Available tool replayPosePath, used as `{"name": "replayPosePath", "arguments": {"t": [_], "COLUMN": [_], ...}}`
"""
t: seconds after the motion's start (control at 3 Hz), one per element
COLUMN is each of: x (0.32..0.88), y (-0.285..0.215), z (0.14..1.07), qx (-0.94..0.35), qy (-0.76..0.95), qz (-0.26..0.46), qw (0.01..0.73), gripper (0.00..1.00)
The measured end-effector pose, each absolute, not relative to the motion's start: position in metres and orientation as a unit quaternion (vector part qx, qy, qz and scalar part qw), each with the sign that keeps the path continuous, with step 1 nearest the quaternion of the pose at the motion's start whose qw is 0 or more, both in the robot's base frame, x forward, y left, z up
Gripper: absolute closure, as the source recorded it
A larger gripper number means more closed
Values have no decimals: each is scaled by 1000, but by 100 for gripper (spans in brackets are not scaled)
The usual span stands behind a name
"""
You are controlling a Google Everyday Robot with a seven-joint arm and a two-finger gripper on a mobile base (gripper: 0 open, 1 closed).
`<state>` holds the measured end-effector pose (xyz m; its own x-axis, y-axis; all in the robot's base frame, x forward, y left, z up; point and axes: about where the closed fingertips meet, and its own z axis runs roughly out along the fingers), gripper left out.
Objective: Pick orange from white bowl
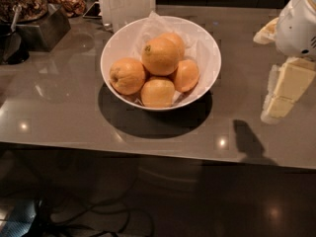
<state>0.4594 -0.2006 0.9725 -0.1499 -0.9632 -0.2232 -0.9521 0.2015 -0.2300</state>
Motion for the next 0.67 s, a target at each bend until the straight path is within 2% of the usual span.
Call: {"name": "replayPosePath", "arguments": {"t": [0.67], "x": [516], "y": [-151], "z": [960], "qx": [-683], "qy": [712], "qz": [45], "qw": [159], "gripper": [0]}}
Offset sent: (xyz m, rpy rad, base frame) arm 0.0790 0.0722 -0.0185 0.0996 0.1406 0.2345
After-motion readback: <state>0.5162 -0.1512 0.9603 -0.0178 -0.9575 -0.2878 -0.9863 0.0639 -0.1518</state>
